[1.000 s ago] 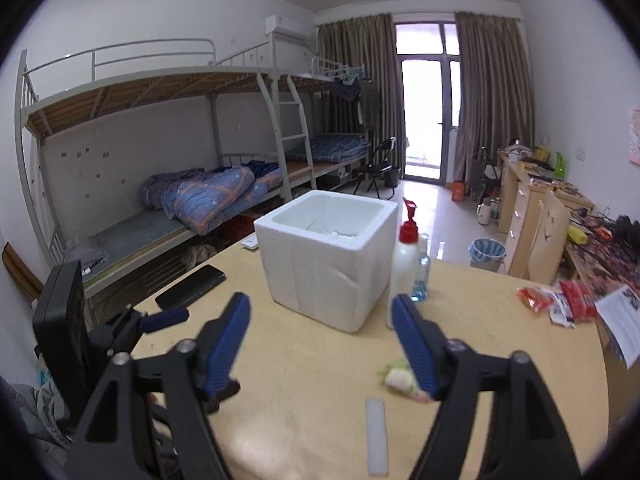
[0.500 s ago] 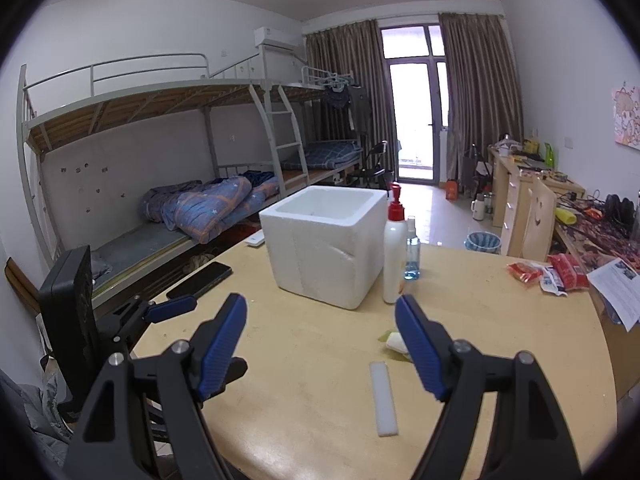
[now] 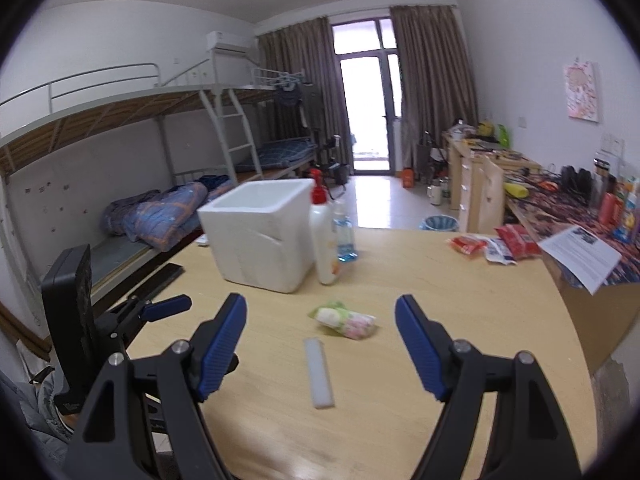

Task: Organize soft objects
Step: 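Move the left gripper down toward the white plastic strip on the table, then close the left gripper on the white plastic strip and lift it, then grasp the green-and-pink wrapped soap with the right gripper while the left gripper holds the strip, then carry the strip with the left gripper toward the foam box while the right gripper carries the soap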

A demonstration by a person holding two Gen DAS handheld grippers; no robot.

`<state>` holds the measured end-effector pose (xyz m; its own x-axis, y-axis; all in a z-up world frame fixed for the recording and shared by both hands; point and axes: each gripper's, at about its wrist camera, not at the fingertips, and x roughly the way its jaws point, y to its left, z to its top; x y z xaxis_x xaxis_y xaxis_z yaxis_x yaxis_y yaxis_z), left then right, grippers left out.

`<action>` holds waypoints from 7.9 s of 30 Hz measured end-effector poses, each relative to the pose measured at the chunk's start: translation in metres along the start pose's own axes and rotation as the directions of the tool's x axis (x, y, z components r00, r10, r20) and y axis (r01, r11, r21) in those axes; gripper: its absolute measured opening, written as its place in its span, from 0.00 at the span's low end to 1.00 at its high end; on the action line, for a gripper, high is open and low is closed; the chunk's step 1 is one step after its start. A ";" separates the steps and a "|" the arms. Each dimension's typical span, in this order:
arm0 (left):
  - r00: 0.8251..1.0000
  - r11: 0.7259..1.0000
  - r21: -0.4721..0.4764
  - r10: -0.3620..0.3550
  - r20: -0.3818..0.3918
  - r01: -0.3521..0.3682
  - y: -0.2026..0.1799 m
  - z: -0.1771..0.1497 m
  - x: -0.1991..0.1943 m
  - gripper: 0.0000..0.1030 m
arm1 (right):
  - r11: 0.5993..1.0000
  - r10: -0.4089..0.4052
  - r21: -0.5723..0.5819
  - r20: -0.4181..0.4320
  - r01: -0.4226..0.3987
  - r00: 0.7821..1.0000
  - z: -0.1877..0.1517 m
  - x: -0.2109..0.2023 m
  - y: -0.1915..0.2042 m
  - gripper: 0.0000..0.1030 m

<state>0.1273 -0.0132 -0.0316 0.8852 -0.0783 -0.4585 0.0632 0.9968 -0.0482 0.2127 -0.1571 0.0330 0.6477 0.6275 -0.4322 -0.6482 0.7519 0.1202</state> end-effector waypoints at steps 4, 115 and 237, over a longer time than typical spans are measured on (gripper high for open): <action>1.000 1.000 0.000 -0.016 -0.024 0.016 -0.006 0.002 0.014 1.00 | 1.000 -0.014 0.009 -0.011 0.014 1.000 -0.003 0.002 -0.011 0.78; 0.932 0.931 -0.228 0.215 -0.292 -0.286 0.044 -0.031 0.105 0.11 | 0.937 0.030 -0.277 -0.547 -0.215 0.837 -0.029 0.225 -0.017 0.53; 0.931 0.949 -0.069 0.315 0.185 -0.308 0.107 0.065 -0.092 0.11 | 0.978 0.180 -0.120 0.096 -0.168 0.979 0.054 0.052 0.115 0.26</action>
<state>0.0821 0.1017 0.0632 0.9292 0.2441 -0.2774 -0.2443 0.9691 0.0343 0.1937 -0.0267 0.0729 0.5554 0.7692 -0.3161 -0.7914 0.6056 0.0829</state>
